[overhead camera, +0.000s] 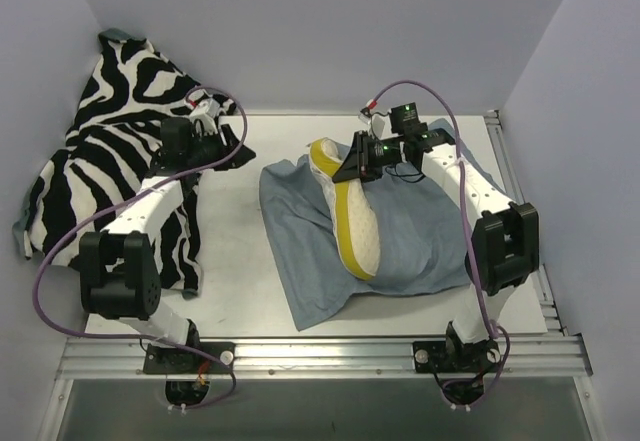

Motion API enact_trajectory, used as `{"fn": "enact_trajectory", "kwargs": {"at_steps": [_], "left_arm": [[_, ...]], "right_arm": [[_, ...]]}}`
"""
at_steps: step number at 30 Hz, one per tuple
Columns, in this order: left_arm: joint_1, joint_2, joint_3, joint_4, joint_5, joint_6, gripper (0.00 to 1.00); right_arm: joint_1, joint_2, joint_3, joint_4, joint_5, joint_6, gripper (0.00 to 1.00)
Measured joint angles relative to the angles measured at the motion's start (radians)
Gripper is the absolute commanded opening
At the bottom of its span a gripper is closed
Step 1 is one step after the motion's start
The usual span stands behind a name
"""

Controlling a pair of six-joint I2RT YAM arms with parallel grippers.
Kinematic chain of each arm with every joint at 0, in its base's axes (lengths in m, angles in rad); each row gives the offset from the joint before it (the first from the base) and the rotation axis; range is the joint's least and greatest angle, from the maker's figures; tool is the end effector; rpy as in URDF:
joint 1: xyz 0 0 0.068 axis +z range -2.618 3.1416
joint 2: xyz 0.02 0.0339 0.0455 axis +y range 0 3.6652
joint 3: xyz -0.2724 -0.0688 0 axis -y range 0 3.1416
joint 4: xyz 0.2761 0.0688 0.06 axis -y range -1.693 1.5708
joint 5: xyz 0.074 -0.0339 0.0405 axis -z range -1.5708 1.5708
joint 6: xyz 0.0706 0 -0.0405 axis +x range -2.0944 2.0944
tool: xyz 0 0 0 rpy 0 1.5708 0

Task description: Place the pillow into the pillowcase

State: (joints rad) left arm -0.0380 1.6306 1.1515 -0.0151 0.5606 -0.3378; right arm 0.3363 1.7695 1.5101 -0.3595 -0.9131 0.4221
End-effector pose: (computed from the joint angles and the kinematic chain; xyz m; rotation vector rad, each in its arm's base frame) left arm 0.4250 -0.0537 0.2479 0.0423 2.0793 -0.8083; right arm 0.4077 0.2017 0.2997 -0.4594 2.2087 1.4151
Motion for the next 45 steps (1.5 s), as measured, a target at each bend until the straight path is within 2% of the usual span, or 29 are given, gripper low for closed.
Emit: {"fn": "enact_trajectory", "kwargs": {"at_steps": [3, 6, 10, 13, 15, 19, 23, 26, 27, 28, 30, 31, 34, 40, 45], "left_arm": [[-0.076, -0.113, -0.058, 0.061, -0.018, -0.061, 0.57], [-0.21, -0.146, -0.135, 0.131, -0.029, -0.129, 0.6], [-0.371, -0.053, -0.221, 0.212, -0.038, -0.208, 0.68], [-0.445, 0.052, -0.23, 0.283, -0.067, -0.267, 0.75], [-0.475, 0.103, -0.225, 0.337, -0.103, -0.296, 0.82], [-0.518, 0.197, -0.182, 0.451, -0.18, -0.336, 0.87], [-0.532, 0.274, -0.171, 0.573, -0.266, -0.354, 0.89], [-0.541, 0.334, -0.145, 0.612, -0.323, -0.366, 0.82], [-0.543, 0.355, -0.128, 0.611, -0.343, -0.368, 0.73], [-0.544, 0.381, -0.105, 0.605, -0.363, -0.369, 0.54], [-0.54, 0.415, -0.063, 0.584, -0.389, -0.359, 0.37], [-0.536, 0.424, -0.047, 0.567, -0.395, -0.351, 0.22], [-0.5, 0.418, -0.037, 0.526, -0.392, -0.314, 0.17], [-0.319, 0.311, -0.068, 0.351, -0.353, -0.205, 0.15], [-0.211, 0.212, -0.069, 0.236, -0.267, -0.138, 0.03]], "right_arm": [[-0.001, 0.011, -0.018, 0.053, -0.044, 0.09, 0.0], [-0.008, 0.009, -0.057, 0.16, -0.096, 0.201, 0.0], [-0.018, 0.009, -0.101, 0.263, -0.133, 0.322, 0.0], [-0.026, 0.008, -0.128, 0.345, -0.154, 0.41, 0.0], [-0.03, 0.007, -0.149, 0.407, -0.163, 0.475, 0.0], [-0.035, 0.002, -0.216, 0.581, -0.171, 0.647, 0.0], [-0.045, 0.001, -0.253, 0.678, -0.159, 0.761, 0.0], [-0.044, -0.002, -0.261, 0.71, -0.149, 0.816, 0.0], [-0.044, -0.003, -0.261, 0.716, -0.149, 0.829, 0.0], [-0.044, -0.007, -0.261, 0.718, -0.149, 0.839, 0.0], [-0.044, -0.016, -0.261, 0.715, -0.151, 0.848, 0.0], [-0.047, -0.025, -0.262, 0.708, -0.152, 0.846, 0.0], [-0.069, -0.062, -0.269, 0.636, -0.153, 0.784, 0.0], [-0.12, -0.093, -0.209, 0.202, -0.056, 0.347, 0.0], [-0.089, -0.048, -0.185, 0.002, 0.028, 0.094, 0.0]]}}
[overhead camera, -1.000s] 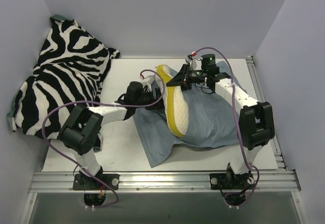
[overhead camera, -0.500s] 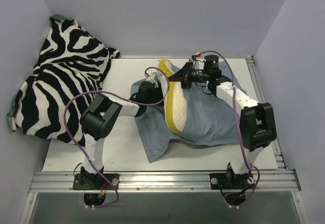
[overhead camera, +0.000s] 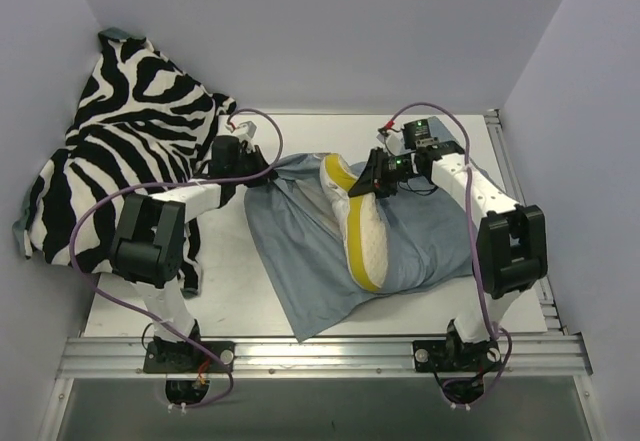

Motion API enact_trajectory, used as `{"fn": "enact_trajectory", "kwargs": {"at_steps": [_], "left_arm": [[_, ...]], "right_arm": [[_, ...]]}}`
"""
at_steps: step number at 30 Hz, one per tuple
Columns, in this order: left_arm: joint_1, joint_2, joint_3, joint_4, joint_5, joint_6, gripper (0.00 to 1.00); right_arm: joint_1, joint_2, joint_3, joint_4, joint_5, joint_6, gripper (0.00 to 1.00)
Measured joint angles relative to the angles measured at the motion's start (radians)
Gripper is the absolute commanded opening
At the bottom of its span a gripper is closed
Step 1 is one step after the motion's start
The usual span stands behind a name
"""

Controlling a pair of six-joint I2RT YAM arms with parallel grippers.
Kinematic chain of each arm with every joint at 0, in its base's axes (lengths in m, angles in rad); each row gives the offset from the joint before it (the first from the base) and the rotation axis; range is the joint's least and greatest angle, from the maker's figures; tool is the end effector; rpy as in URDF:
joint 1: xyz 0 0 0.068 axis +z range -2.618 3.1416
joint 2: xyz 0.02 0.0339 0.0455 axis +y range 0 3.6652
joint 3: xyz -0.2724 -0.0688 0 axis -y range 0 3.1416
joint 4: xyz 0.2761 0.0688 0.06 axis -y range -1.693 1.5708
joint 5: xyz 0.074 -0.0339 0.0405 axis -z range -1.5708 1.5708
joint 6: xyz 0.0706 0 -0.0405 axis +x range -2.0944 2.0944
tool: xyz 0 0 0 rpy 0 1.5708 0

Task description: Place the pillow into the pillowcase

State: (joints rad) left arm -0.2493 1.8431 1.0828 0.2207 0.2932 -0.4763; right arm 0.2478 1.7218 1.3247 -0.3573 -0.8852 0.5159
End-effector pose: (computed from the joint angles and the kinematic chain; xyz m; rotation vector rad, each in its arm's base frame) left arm 0.4370 -0.1323 0.1563 -0.0652 2.1729 -0.7348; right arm 0.3989 0.1573 0.2501 -0.1623 2.3786 1.4036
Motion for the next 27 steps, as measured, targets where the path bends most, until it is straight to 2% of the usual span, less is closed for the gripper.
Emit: {"fn": "enact_trajectory", "kwargs": {"at_steps": [1, 5, 9, 14, 17, 20, 24, 27], "left_arm": [[0.01, -0.015, 0.0, -0.021, 0.035, 0.015, 0.0], [0.018, -0.046, 0.0, -0.055, 0.169, 0.036, 0.0], [0.017, -0.087, 0.0, -0.056, 0.312, 0.013, 0.0], [0.012, -0.165, 0.004, -0.073, 0.44, -0.011, 0.0], [0.003, -0.179, 0.037, -0.109, 0.508, -0.015, 0.0], [-0.011, -0.194, 0.063, -0.161, 0.556, 0.005, 0.0], [-0.023, -0.25, 0.048, -0.291, 0.584, 0.085, 0.0], [-0.025, -0.269, 0.043, -0.368, 0.612, 0.154, 0.0]], "right_arm": [[0.016, 0.018, 0.013, -0.03, 0.013, -0.041, 0.0], [0.108, 0.134, 0.117, -0.127, 0.066, -0.197, 0.0], [0.187, 0.256, 0.184, -0.177, 0.11, -0.278, 0.0], [0.212, 0.355, 0.227, -0.203, 0.111, -0.321, 0.0], [0.217, 0.371, 0.262, -0.227, 0.122, -0.332, 0.0], [0.21, 0.425, 0.37, -0.263, 0.126, -0.311, 0.0], [0.157, 0.481, 0.507, -0.239, 0.111, -0.233, 0.0], [0.126, 0.451, 0.508, -0.199, 0.094, -0.151, 0.0]]}}
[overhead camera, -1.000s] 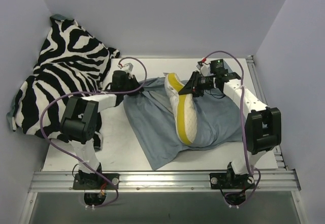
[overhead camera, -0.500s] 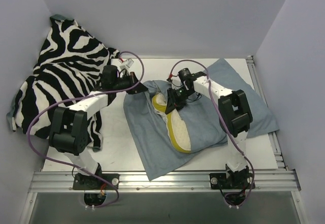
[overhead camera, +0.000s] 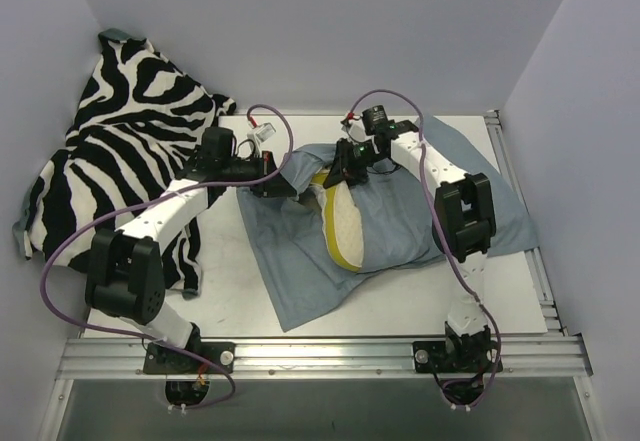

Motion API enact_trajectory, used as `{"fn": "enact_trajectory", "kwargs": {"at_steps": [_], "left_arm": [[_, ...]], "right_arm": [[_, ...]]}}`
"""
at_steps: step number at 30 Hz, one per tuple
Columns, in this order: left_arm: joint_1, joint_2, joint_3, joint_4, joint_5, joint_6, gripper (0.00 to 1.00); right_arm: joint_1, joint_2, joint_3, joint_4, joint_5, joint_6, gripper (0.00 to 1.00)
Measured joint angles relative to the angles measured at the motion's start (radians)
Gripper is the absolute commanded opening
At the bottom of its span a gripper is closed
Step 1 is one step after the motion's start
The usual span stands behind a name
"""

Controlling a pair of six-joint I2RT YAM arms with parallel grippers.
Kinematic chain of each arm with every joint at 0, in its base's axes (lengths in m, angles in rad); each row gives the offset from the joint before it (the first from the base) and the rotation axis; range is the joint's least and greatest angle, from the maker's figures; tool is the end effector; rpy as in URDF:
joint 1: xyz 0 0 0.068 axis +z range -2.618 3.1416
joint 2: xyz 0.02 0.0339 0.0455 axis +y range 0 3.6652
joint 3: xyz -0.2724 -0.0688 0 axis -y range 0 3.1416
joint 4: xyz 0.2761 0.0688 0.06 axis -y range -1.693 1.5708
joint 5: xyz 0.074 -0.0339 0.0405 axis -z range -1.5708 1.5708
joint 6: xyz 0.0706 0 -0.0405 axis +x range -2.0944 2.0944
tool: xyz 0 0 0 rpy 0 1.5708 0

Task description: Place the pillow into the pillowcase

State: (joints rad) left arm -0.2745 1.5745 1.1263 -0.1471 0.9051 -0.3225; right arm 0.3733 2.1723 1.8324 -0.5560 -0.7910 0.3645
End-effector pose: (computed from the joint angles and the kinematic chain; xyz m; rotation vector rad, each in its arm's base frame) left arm 0.3634 -0.1600 0.2544 0.4958 2.1328 -1.3161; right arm 0.4768 0.2407 0.2061 -0.3767 2.4946 1.2879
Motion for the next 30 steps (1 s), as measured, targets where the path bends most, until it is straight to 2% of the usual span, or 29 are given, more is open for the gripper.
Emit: {"fn": "enact_trajectory", "kwargs": {"at_steps": [4, 8, 10, 14, 16, 20, 22, 24, 26, 30], "left_arm": [[-0.005, 0.0, 0.031, -0.073, 0.073, 0.021, 0.0], [-0.047, 0.0, 0.092, -0.067, 0.107, -0.023, 0.0], [-0.065, 0.009, 0.1, -0.025, 0.106, -0.068, 0.0], [-0.063, 0.11, 0.122, 0.062, 0.097, -0.151, 0.0], [-0.047, 0.198, 0.153, 0.101, 0.09, -0.189, 0.0], [0.009, 0.357, 0.224, 0.18, 0.08, -0.277, 0.01], [0.037, 0.401, 0.263, 0.195, 0.065, -0.294, 0.04], [0.06, 0.426, 0.306, 0.196, 0.051, -0.294, 0.06], [0.066, 0.427, 0.329, 0.198, 0.045, -0.291, 0.08], [0.056, 0.426, 0.342, 0.21, 0.04, -0.283, 0.11]], "right_arm": [[0.01, -0.083, -0.127, 0.125, 0.047, 0.084, 0.0], [0.05, -0.078, -0.18, 0.219, 0.118, 0.156, 0.0], [0.069, -0.061, -0.187, 0.262, 0.127, 0.188, 0.08], [0.087, -0.036, -0.187, 0.344, 0.126, 0.23, 0.75], [0.08, -0.04, -0.185, 0.368, 0.109, 0.225, 0.82], [0.025, -0.124, -0.239, 0.345, 0.089, 0.162, 0.87], [-0.003, -0.212, -0.288, 0.283, 0.087, 0.109, 0.92], [-0.012, -0.293, -0.298, 0.199, 0.112, 0.031, 0.93], [0.028, -0.362, -0.287, 0.118, 0.175, -0.064, 0.94], [0.219, -0.426, -0.307, 0.007, 0.337, -0.227, 0.96]]}}
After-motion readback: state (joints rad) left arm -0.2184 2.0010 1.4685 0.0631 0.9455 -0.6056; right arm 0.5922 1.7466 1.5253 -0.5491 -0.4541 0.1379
